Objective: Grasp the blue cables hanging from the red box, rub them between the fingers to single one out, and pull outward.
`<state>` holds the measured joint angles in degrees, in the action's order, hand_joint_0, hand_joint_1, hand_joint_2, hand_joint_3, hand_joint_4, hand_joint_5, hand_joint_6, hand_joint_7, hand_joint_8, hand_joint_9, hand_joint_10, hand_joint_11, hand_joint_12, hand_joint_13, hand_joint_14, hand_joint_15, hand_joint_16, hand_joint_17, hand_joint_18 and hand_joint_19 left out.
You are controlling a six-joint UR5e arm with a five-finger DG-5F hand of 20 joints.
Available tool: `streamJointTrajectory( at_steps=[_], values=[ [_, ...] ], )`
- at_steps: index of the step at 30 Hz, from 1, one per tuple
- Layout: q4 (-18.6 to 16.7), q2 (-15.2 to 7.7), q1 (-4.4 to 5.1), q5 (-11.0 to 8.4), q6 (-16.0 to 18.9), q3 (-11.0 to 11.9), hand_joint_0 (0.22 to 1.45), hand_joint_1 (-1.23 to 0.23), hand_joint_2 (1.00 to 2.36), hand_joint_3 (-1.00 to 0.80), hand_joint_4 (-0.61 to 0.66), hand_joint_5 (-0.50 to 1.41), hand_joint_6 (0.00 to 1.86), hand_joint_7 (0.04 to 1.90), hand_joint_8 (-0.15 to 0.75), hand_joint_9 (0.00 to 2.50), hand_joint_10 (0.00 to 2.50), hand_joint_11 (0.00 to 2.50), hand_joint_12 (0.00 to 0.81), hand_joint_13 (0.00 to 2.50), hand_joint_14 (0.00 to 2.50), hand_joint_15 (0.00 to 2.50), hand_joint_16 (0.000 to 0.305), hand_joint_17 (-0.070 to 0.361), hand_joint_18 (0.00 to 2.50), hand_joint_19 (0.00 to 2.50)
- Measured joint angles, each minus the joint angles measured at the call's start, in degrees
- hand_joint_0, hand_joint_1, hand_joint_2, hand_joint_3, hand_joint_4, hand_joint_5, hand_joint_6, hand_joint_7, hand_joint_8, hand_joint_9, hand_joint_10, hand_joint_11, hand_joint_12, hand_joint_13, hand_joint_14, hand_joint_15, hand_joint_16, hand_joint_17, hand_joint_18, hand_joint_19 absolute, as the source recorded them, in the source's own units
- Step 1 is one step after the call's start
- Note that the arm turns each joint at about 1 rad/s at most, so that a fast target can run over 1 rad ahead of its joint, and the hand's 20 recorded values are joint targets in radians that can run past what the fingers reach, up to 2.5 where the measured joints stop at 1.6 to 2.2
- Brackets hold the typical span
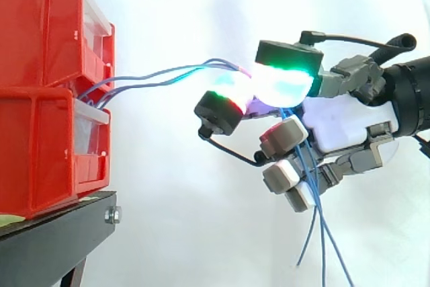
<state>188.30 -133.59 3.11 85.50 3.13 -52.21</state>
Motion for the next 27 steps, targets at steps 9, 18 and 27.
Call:
streamJointTrajectory(
  at_steps=[9,18,27],
  values=[
    [0.2,0.0,0.04,0.0,0.0,0.0,0.51,-0.89,1.0,-0.5,-0.07,-0.15,0.91,0.92,0.286,1.26,0.03,0.99,0.387,1.0,0.03,0.75,0.053,0.12,0.83,0.82],
    [0.3,0.0,0.12,0.01,0.0,-0.1,0.48,-0.79,1.0,-0.5,-0.06,-0.14,0.89,0.93,0.294,1.3,0.03,0.98,0.399,1.03,0.02,0.75,0.056,0.125,0.85,0.83],
    [0.2,0.0,0.3,0.02,0.0,-0.1,0.49,-0.68,1.0,-0.5,-0.05,-0.13,0.87,0.95,0.299,1.33,0.02,0.98,0.404,1.05,0.03,0.75,0.055,0.125,0.87,0.84]
  ],
)
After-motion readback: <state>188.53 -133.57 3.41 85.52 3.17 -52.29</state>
